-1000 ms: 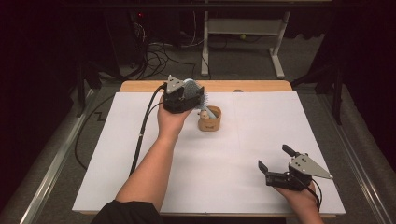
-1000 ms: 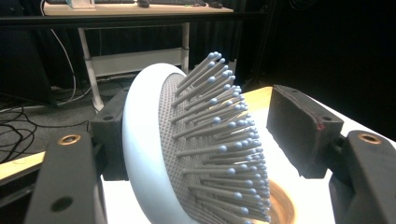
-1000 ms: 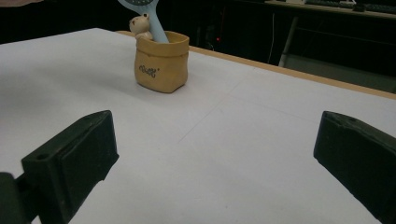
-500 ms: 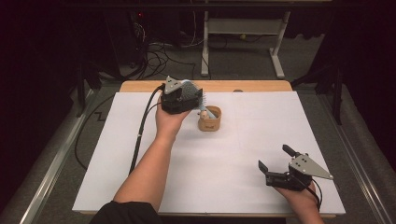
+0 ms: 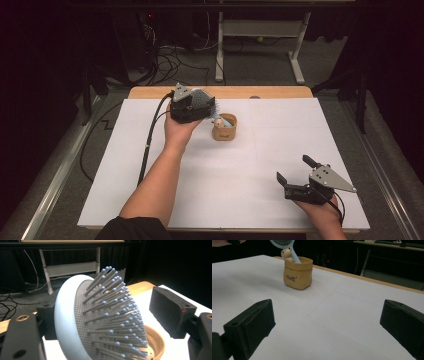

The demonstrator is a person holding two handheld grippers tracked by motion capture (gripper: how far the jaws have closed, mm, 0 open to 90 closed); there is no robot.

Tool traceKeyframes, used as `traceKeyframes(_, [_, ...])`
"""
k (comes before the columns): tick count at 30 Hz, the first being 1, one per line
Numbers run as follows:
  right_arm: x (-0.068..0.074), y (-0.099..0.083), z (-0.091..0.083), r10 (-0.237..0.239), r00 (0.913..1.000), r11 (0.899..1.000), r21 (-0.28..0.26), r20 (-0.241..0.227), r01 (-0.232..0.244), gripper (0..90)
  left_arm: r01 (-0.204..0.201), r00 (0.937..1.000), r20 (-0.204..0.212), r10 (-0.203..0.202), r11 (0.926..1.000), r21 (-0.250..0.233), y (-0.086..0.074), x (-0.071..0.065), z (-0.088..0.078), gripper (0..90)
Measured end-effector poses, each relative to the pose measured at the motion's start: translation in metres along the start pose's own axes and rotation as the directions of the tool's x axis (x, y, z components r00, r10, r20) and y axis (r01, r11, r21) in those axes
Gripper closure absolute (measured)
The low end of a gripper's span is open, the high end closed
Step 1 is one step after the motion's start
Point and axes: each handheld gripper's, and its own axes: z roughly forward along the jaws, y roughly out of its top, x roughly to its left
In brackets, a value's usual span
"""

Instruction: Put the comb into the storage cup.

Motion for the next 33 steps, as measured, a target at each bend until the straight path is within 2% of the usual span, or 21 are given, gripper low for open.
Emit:
traceKeyframes(9, [0.000, 0.000, -0.001, 0.001, 1.0000, 1.000, -0.005, 0.001, -0.001, 0.0, -0.004, 1.0000, 0.001, 0.004, 0.9998, -0.018, 0.003, 0.001, -0.003, 18.2])
traceKeyframes(16, [0.000, 0.000, 0.000, -0.005, 1.0000, 1.000, -0.001, 0.000, 0.005, 0.0, 0.005, 1.0000, 0.007, -0.005, 1.0000, -0.005, 0.003, 0.004, -0.005, 14.5])
traceKeyframes(23, [0.000, 0.001, 0.000, -0.004, 1.0000, 1.000, -0.001, 0.001, 0.004, 0.0, 0.003, 0.9999, 0.010, -0.003, 1.0000, 0.008, 0.002, 0.007, -0.010, 0.1])
traceKeyframes(27, [0.000, 0.000, 0.000, -0.004, 1.0000, 1.000, 0.000, 0.001, 0.004, 0.0, -0.008, 0.9998, 0.016, 0.008, 1.0000, -0.001, 0.000, 0.008, -0.016, 0.0])
traceKeyframes(33, [0.001, 0.001, 0.000, -0.005, 1.0000, 1.000, 0.000, 0.002, 0.005, 0.0, -0.005, 0.9996, 0.026, 0.005, 0.9999, -0.010, -0.003, 0.009, -0.024, 0.0])
